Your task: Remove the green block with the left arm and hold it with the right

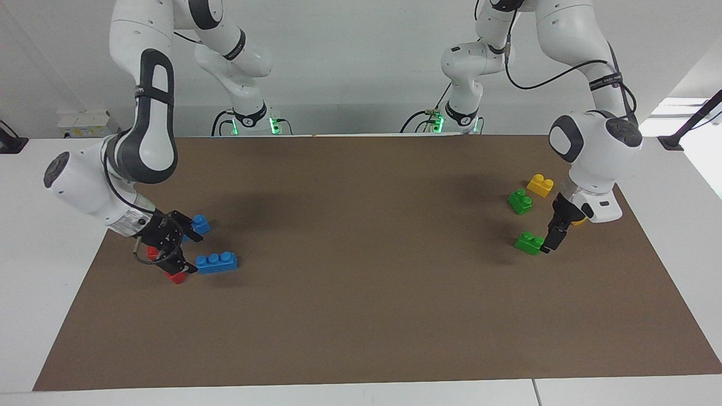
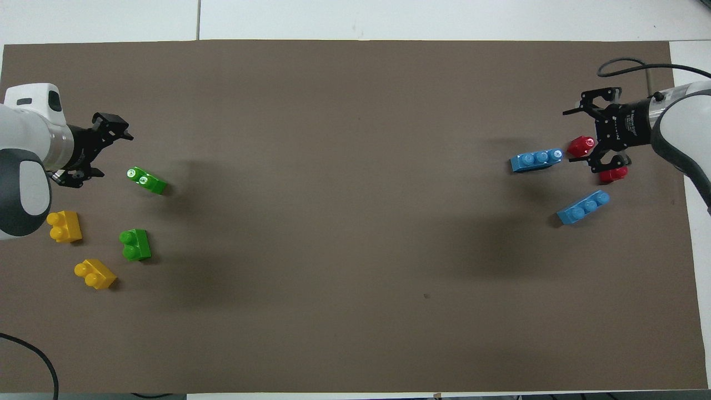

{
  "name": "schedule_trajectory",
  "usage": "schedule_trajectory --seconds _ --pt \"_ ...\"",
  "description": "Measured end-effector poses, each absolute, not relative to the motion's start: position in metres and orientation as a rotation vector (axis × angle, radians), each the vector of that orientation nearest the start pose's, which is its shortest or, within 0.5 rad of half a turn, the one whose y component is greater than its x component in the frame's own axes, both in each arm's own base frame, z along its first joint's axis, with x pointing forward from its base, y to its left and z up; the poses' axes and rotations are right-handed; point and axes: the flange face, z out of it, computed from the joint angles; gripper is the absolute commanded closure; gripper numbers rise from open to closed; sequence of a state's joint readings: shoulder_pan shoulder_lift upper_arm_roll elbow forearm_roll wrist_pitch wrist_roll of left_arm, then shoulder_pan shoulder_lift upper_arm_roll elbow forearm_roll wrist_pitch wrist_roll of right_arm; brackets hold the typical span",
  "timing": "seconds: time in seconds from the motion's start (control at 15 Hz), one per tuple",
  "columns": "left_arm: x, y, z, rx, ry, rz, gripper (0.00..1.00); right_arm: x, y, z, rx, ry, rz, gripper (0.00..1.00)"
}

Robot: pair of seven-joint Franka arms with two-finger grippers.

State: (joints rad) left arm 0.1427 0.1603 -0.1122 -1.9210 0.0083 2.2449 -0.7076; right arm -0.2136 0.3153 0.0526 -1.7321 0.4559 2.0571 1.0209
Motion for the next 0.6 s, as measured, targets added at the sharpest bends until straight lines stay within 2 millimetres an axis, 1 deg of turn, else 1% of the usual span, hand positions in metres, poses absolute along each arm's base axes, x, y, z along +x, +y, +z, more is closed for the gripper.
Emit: schedule_trajectory --seconds 0.13,0.27,0.4,0.53,0.6 --pt "0.606 0.019 0.448 -3.033 -0.936 -0.235 0.0 0.644 -0.083 0.429 -2.199 1.723 0.152 0.02" --pt "0.603 0.015 0.471 -3.079 -0.696 -0.193 0.0 0.648 -0.081 0.452 -2.307 1.621 0.096 0.03" --pt "0.598 0.013 0.491 -3.107 -0.487 -0.162 0.0 0.65 -0.08 0.472 -2.448 1.457 0.029 0.04" --pt "0.59 0.01 0.506 -3.119 -0.325 -0.135 0.0 0.647 -0.078 0.493 -2.607 1.273 -0.049 0.04" --pt "0.586 0.007 0.512 -3.123 -0.248 -0.119 0.0 0.643 -0.073 0.506 -2.686 1.154 -0.081 0.04"
